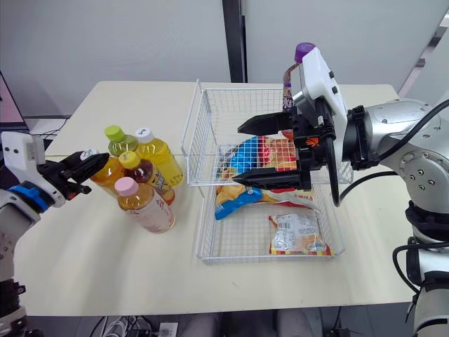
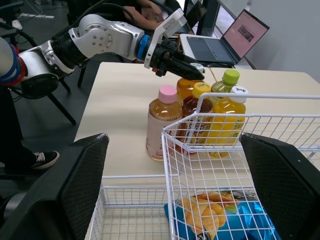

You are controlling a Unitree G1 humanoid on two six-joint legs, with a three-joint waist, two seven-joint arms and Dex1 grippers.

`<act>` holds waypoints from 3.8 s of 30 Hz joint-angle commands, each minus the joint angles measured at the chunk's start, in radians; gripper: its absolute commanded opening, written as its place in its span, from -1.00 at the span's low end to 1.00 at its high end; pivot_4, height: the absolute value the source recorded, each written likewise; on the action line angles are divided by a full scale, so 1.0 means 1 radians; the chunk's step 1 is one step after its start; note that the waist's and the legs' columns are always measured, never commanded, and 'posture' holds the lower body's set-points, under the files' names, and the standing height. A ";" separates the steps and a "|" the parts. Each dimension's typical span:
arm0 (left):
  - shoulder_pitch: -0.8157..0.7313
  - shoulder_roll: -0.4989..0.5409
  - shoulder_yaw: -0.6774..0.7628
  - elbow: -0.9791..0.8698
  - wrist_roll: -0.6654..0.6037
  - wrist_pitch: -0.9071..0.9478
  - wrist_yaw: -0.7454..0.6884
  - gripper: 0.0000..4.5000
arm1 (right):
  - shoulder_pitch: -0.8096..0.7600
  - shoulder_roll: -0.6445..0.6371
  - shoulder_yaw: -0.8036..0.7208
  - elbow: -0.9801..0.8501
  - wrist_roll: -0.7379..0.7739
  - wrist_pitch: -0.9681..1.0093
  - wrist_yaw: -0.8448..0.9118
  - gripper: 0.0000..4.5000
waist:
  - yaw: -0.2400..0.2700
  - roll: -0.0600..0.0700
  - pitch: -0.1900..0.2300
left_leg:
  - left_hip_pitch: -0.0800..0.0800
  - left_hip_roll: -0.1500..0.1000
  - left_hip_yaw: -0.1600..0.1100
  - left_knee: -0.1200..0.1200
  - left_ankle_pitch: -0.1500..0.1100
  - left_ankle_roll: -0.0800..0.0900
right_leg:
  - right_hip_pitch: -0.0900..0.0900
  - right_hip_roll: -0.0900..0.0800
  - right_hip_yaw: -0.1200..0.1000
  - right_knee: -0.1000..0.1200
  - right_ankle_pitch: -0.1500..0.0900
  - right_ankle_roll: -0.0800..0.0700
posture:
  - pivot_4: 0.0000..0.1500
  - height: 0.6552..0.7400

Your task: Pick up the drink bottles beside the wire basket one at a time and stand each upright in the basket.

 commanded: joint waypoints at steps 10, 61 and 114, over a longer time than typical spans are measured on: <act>-0.044 0.332 0.262 -0.011 -0.170 0.131 -0.135 -0.39 | -0.023 -0.006 -0.031 0.018 -0.007 -0.042 0.025 1.00 | -0.001 -0.001 0.001 | 0.000 0.000 0.000 -0.001 0.000 0.000 | 0.000 0.001 -0.001 -0.002 0.000 0.000 | 1.00 1.00; -1.507 -0.116 -0.726 0.901 0.261 -0.058 -0.812 -0.39 | 0.067 -0.274 -0.251 0.026 0.029 0.015 -0.057 1.00 | -0.023 0.000 0.003 | -0.015 0.001 0.002 0.004 0.000 0.000 | -0.015 0.010 0.004 0.004 0.001 0.002 | 1.00 1.00; -1.506 -0.452 -0.641 1.315 0.445 -0.493 -0.606 -0.39 | 0.286 -0.484 -0.488 -0.045 0.117 0.088 -0.168 1.00 | 0.000 0.000 0.003 | -0.016 0.000 0.002 0.014 0.000 0.001 | -0.013 0.010 0.004 0.010 0.001 0.003 | 1.00 1.00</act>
